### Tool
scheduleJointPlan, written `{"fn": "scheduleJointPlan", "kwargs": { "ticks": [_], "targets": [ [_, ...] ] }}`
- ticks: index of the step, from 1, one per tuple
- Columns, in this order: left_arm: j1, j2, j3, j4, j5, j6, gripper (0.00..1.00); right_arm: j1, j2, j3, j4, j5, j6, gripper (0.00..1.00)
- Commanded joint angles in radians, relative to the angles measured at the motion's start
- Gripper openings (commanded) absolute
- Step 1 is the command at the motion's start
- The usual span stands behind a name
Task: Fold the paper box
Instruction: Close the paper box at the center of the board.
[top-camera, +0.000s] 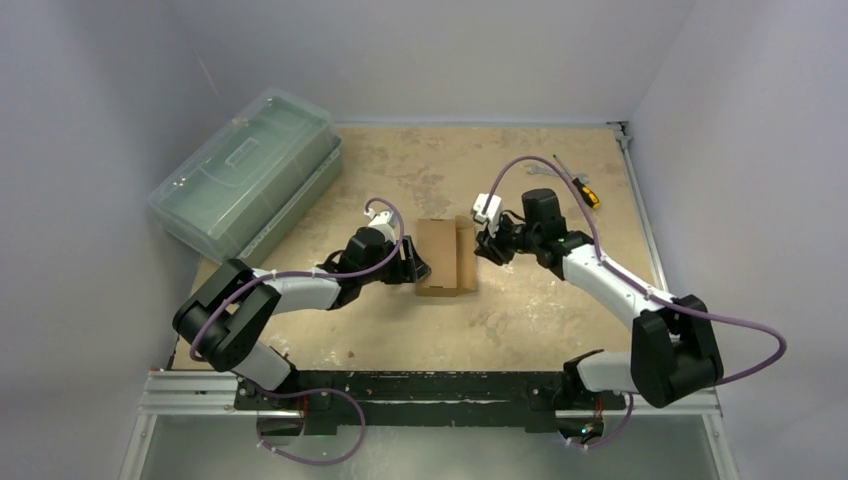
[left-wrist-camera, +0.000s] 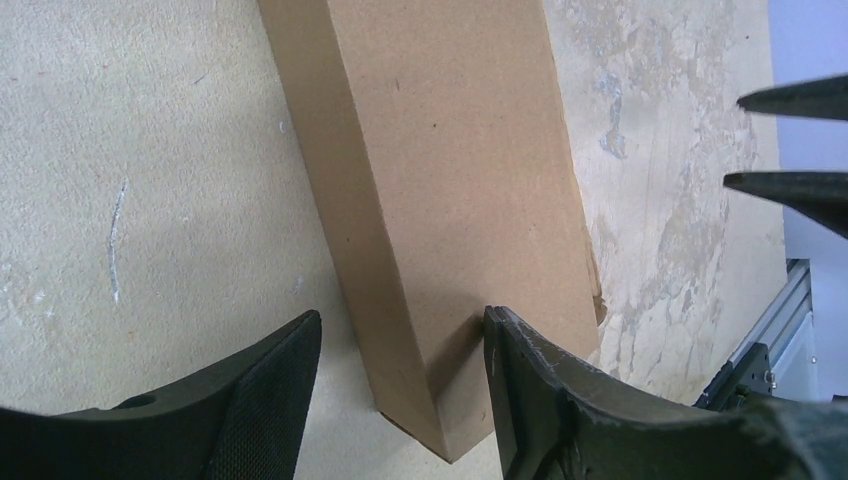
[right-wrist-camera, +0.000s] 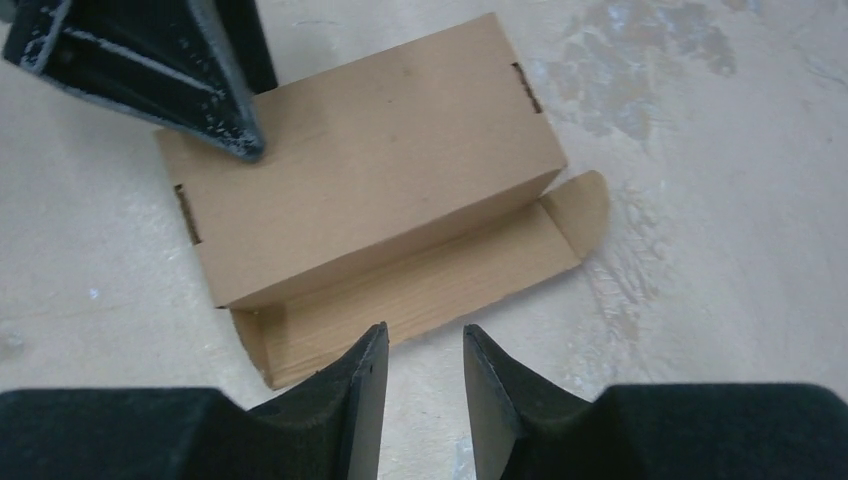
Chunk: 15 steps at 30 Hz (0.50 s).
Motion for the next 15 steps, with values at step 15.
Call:
{"fn": "scheduleJointPlan", "kwargs": {
  "ticks": [15],
  "targets": [
    [0.010, -0.075, 0.059, -0.100, 0.002, 0.060, 0.73, -0.141, 0.167, 0.000, 0.242, -0.049, 0.544, 0.50]
  ]
}}
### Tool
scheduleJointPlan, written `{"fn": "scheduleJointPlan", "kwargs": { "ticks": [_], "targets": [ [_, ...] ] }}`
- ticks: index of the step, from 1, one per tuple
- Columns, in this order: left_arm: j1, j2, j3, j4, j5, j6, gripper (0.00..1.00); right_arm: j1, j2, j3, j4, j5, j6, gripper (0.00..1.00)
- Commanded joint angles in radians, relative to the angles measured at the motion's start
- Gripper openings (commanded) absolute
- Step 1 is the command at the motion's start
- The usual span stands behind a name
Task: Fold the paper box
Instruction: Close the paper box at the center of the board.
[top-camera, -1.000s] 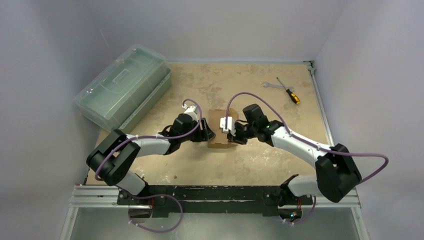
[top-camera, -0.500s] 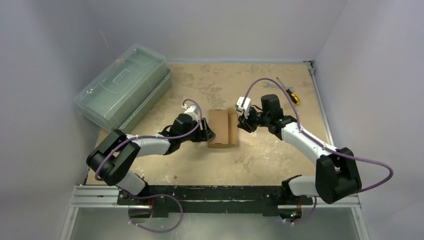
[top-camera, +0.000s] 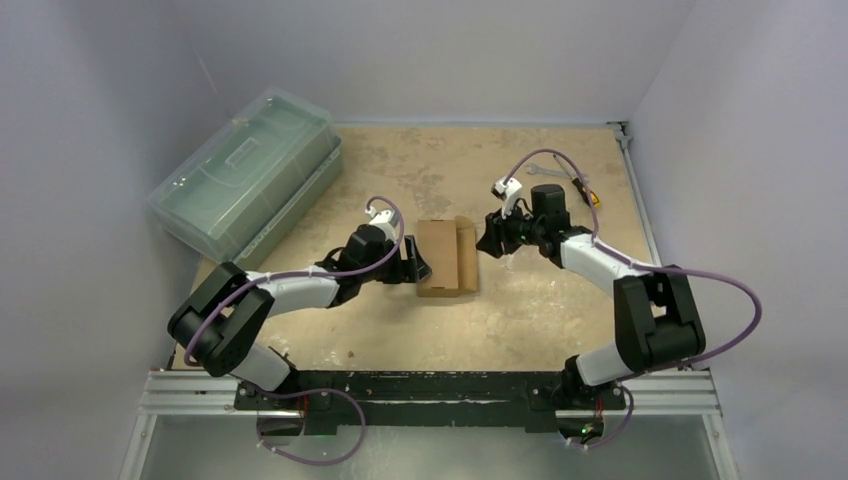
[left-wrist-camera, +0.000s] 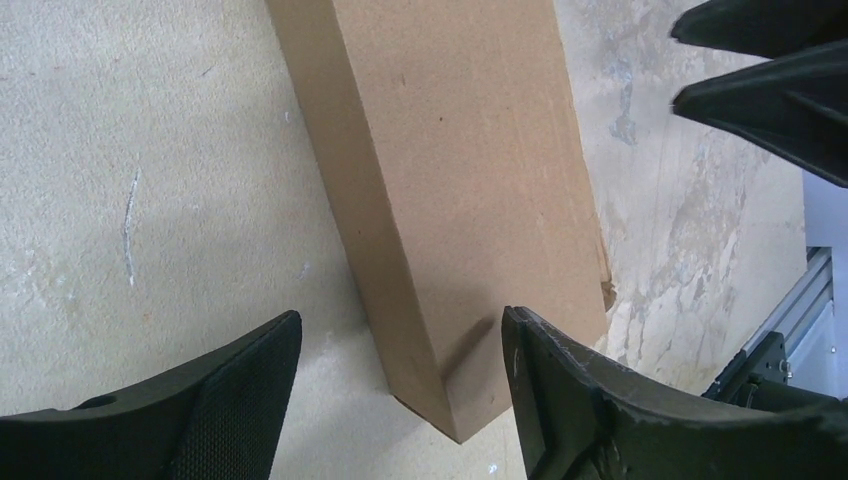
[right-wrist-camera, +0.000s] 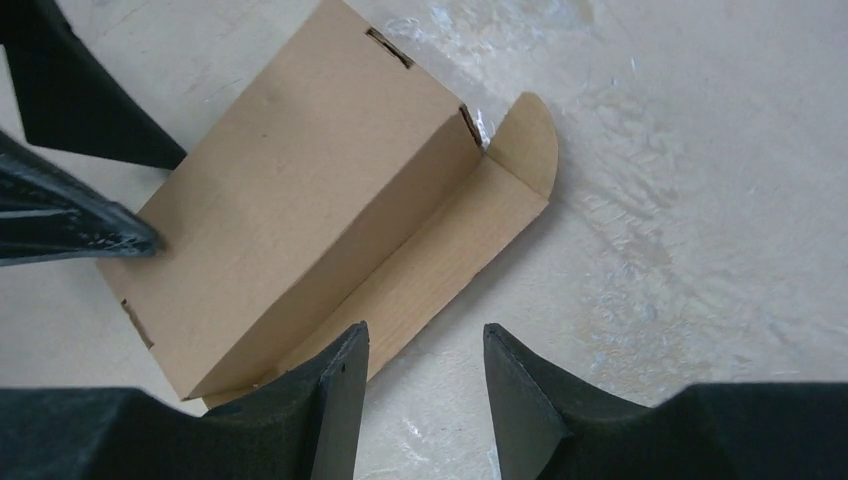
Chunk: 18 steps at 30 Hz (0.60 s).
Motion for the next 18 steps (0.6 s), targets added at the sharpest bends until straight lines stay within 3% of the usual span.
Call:
{"fn": "scheduleJointPlan", "kwargs": {
  "ticks": [1, 7, 14, 15, 18],
  "targets": [
    [0.010, -0.057, 0.030, -0.016, 0.001, 0.028, 0.73, -0.015, 0.039, 0.005, 0.073, -0.033, 0.150, 0.50],
    [0.056, -0.094, 0.007, -0.026, 0.009, 0.050, 0.76, -0.056, 0.032, 0.003, 0.087, -0.079, 0.138, 0.53],
    [0.149, -0.136, -0.014, 0.004, 0.082, 0.043, 0.72, -0.063, -0.125, -0.002, 0.018, -0.186, -0.124, 0.52],
    [0.158, -0.145, -0.017, 0.004, 0.080, 0.037, 0.67, -0.059, -0.136, -0.001, 0.015, -0.159, -0.137, 0.47],
    [0.170, -0.159, -0.020, -0.022, 0.053, 0.028, 0.53, -0.039, -0.125, 0.007, 0.038, -0.087, -0.135, 0.19]
  ]
}}
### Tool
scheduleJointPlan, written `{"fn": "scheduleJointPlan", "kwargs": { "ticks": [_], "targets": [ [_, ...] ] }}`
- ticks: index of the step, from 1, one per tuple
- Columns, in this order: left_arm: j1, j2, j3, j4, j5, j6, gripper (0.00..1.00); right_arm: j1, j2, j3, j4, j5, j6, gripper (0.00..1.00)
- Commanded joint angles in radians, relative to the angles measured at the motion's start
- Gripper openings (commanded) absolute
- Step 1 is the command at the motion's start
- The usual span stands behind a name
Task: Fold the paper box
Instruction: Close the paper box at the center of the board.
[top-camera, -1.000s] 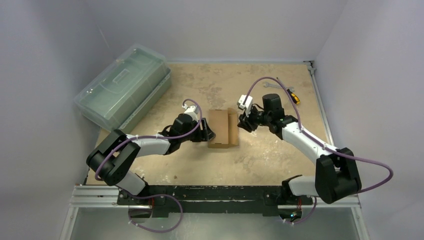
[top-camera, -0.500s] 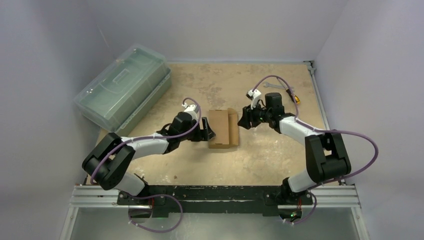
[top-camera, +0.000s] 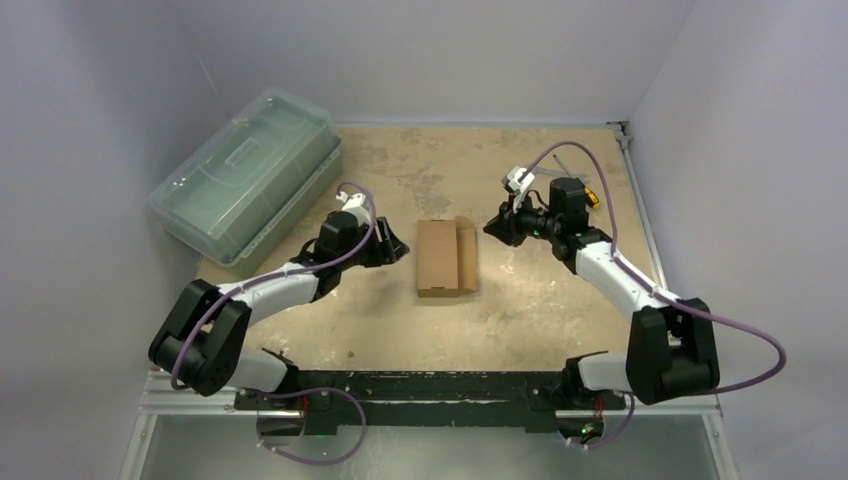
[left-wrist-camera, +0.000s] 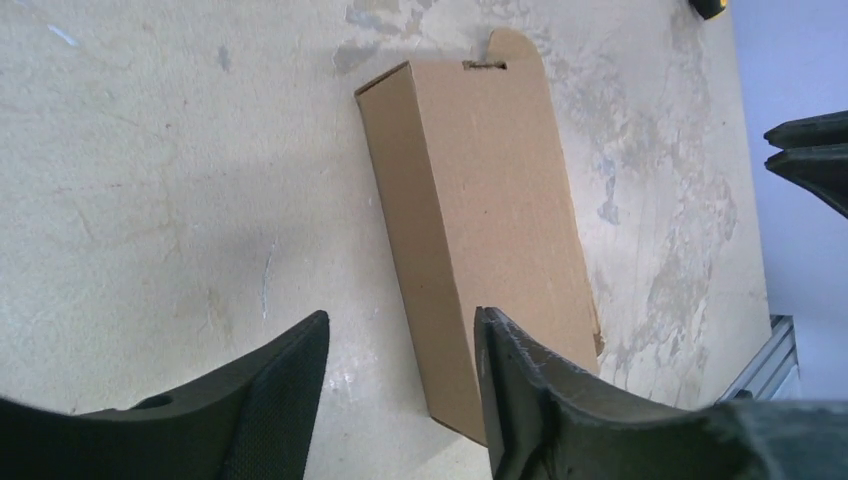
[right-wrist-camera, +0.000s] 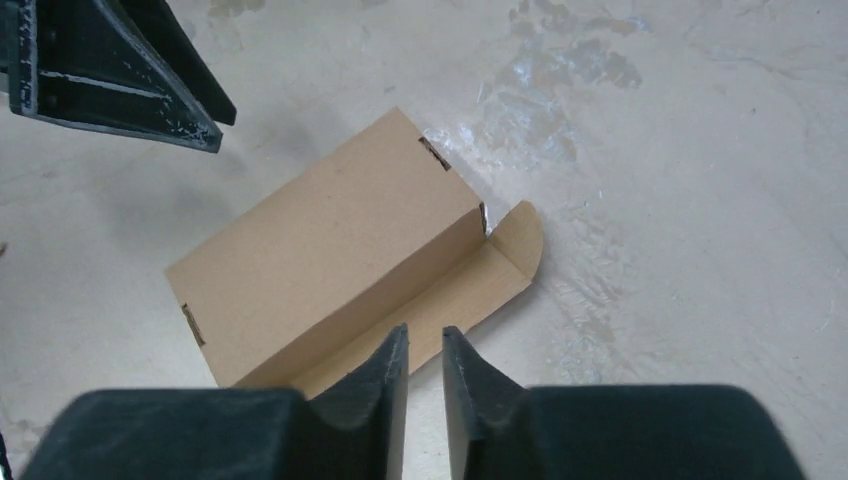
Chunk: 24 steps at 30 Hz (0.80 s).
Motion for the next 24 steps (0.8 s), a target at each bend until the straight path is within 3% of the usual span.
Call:
{"fn": "scheduleJointPlan", "kwargs": {
  "ticks": [1, 3, 6, 12, 17, 19, 24],
  "targets": [
    [0.019, -0.043, -0.009, 0.001, -0.007, 0.004, 0.48, 0.031, -0.001, 0.019, 0.008, 0.048, -0.093, 0.12],
    [0.019, -0.031, -0.004, -0.019, -0.024, 0.002, 0.37, 0.061, 0.017, 0.038, 0.004, 0.082, -0.108, 0.04],
    [0.019, 0.011, 0.018, -0.034, -0.033, 0.005, 0.29, 0.117, 0.053, 0.082, -0.016, 0.154, -0.157, 0.00],
    [0.019, 0.108, 0.081, -0.077, -0.037, 0.033, 0.16, 0.132, 0.212, 0.315, -0.084, 0.231, -0.238, 0.10],
    [-0.022, -0.069, -0.022, -0.180, -0.148, 0.013, 0.10, 0.141, 0.340, 0.444, -0.078, 0.174, -0.185, 0.17],
    [-0.047, -0.170, -0.091, -0.205, -0.138, -0.030, 0.09, 0.141, 0.393, 0.499, -0.081, 0.109, -0.127, 0.18],
    [-0.179, -0.324, -0.261, -0.122, -0.060, -0.212, 0.07, 0.144, 0.529, 0.658, -0.198, 0.095, -0.167, 0.16]
  ]
}}
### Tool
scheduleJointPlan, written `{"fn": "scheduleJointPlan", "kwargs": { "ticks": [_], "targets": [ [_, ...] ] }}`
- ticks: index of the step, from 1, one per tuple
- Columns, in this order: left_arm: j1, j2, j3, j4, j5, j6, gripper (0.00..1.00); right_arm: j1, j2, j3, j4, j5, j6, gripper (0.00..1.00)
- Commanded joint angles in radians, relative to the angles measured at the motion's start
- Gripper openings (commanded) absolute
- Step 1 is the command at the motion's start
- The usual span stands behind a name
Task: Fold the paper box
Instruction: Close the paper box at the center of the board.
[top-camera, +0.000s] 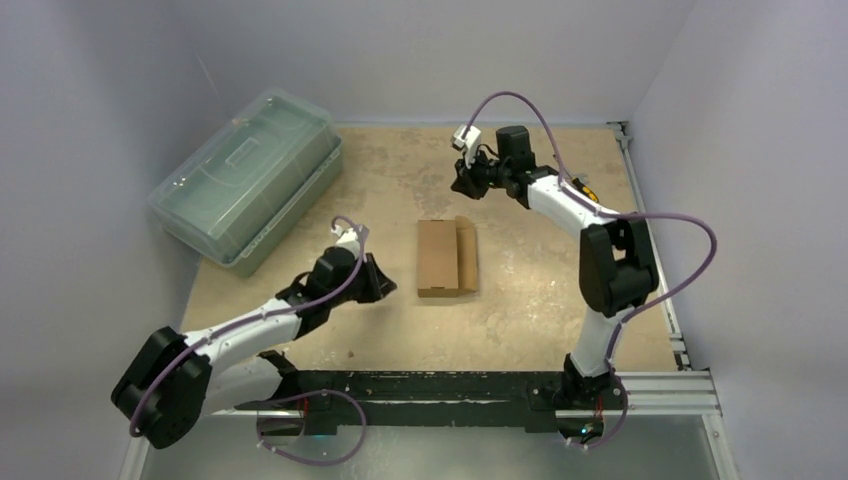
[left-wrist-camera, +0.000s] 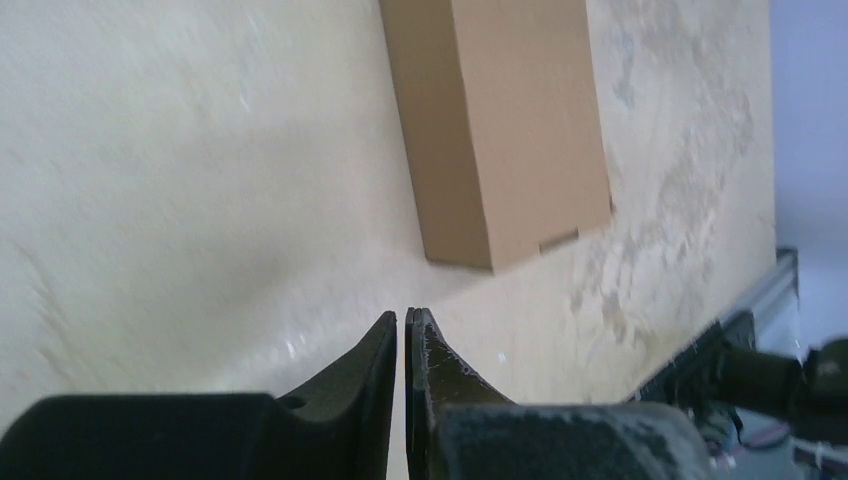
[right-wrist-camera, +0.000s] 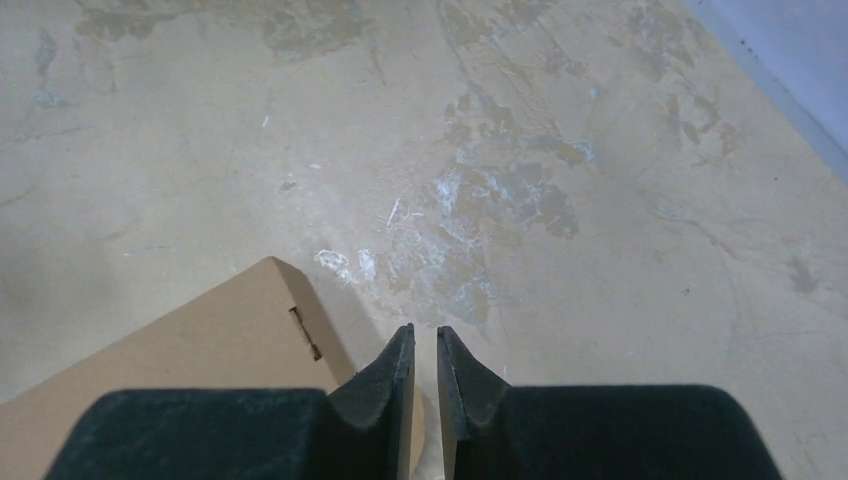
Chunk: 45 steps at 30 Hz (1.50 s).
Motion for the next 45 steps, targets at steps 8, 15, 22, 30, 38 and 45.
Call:
{"fn": "scheduleJointPlan", "kwargs": {
  "ticks": [8, 15, 22, 30, 38, 45],
  "targets": [
    [-0.253, 0.143, -0.073, 0.227, 0.006, -0.215, 0.07, 0.008, 0.130, 0.103, -0.102, -0.032, -0.049, 0.15],
    [-0.273, 0.350, 0.016, 0.318, -0.021, -0.208, 0.07, 0.008, 0.167, 0.113, -0.180, -0.031, -0.126, 0.13],
    [-0.272, 0.405, 0.092, 0.229, -0.098, -0.183, 0.08, 0.010, 0.180, 0.107, -0.213, -0.034, -0.163, 0.12],
    [-0.231, 0.364, 0.127, 0.091, -0.198, -0.154, 0.07, 0.010, 0.151, 0.076, -0.293, -0.113, -0.244, 0.10],
    [-0.132, 0.359, 0.187, 0.018, -0.187, -0.064, 0.07, 0.013, 0.083, 0.020, -0.329, -0.158, -0.253, 0.08],
    [-0.054, 0.396, 0.254, -0.036, -0.204, 0.022, 0.07, 0.044, 0.011, -0.116, -0.298, -0.101, -0.155, 0.09]
  ]
}}
